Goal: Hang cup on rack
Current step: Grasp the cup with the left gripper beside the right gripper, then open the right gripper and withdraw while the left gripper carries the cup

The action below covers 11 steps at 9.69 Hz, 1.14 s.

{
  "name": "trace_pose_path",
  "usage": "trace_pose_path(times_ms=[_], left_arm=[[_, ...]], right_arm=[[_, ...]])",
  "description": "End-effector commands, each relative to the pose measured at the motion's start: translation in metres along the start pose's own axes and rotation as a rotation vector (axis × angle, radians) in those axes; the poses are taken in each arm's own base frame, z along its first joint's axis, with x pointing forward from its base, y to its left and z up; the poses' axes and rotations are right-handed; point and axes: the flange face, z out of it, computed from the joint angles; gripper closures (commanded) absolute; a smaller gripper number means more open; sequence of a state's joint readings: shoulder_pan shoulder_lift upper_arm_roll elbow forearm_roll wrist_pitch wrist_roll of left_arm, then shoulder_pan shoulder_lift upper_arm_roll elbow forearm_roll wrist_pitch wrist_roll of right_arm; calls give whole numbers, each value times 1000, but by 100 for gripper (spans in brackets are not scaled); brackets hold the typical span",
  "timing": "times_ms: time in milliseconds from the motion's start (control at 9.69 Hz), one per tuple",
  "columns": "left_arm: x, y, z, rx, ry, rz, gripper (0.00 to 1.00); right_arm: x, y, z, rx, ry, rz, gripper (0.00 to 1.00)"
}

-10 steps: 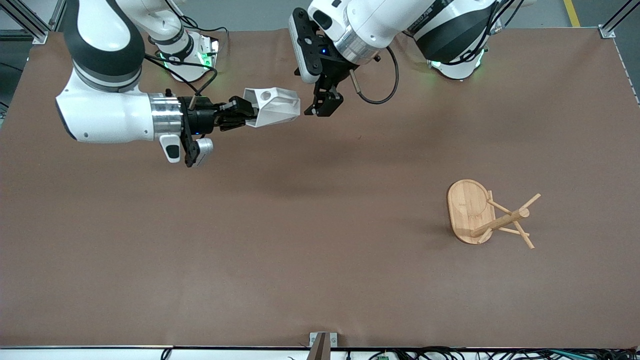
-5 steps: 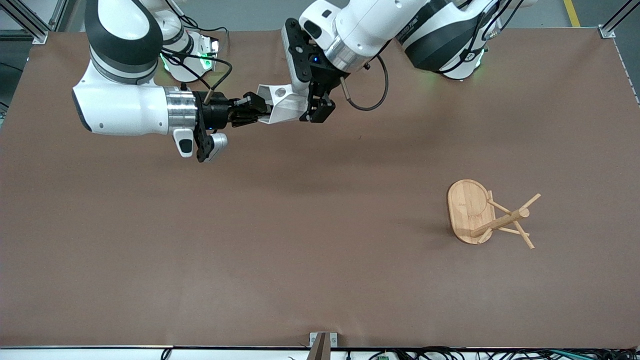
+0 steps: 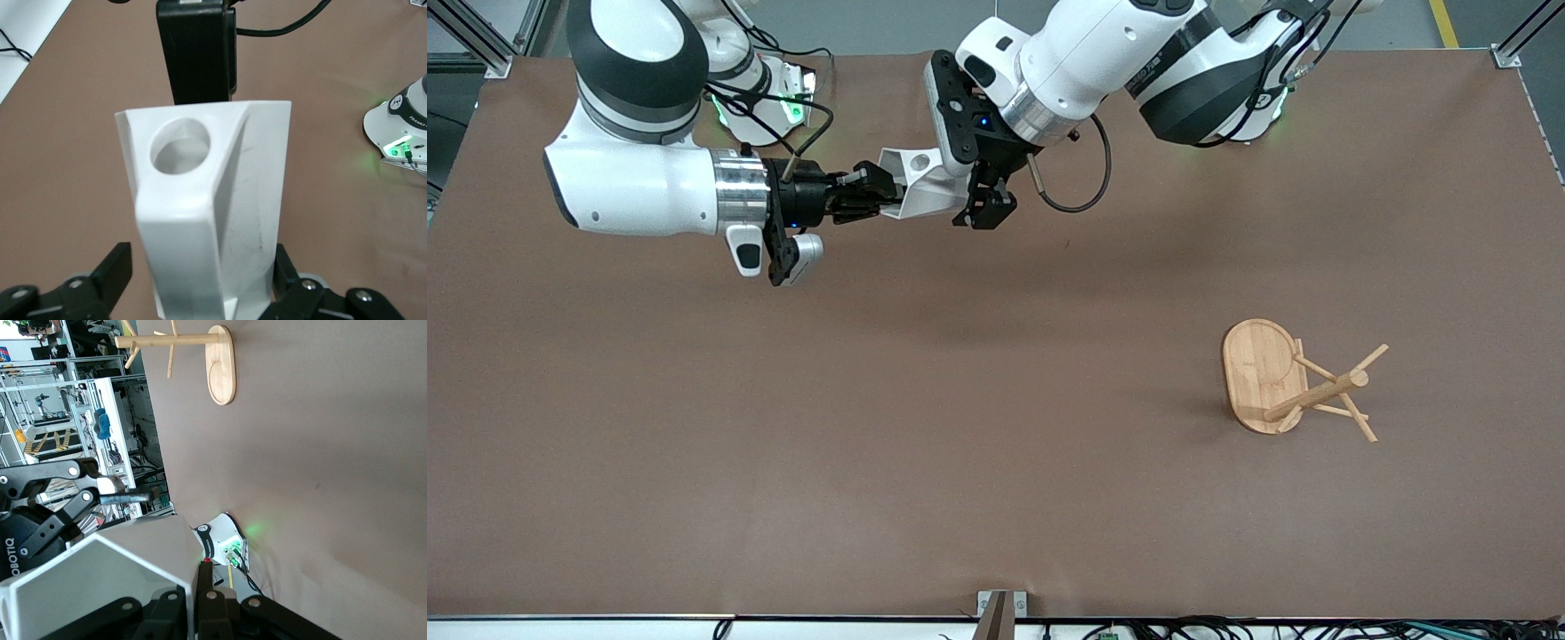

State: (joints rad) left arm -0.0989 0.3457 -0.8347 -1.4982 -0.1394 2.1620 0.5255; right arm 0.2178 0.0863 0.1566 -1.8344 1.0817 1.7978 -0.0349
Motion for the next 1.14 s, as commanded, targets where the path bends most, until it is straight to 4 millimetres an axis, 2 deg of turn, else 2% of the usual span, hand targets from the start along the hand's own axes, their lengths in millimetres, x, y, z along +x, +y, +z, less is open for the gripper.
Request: trace_pose_path(times_ms=[0,413,516,619,723,1032], left_arm=[[-5,1,23,-12,-25,-11,99],[-8,-8,20,6,-30,1,100],[-11,-14,20,42,-51,21,100],[-19,-27,19,59,-69,10,100],[-27,-37,22,65,-84,-4,100],[-44,-60,28,99,-136,-14,100]], right_arm=[[-15,-14,-2,24,3,10,100],[-14,-15,-3,24,5,22,99],[-14,-14,-4,24,4,22,89],[-12,-9,-6,15,8,23,20],[-11,-8,-8,12,12,25,0],[-2,17,-40,8,31,68,0]])
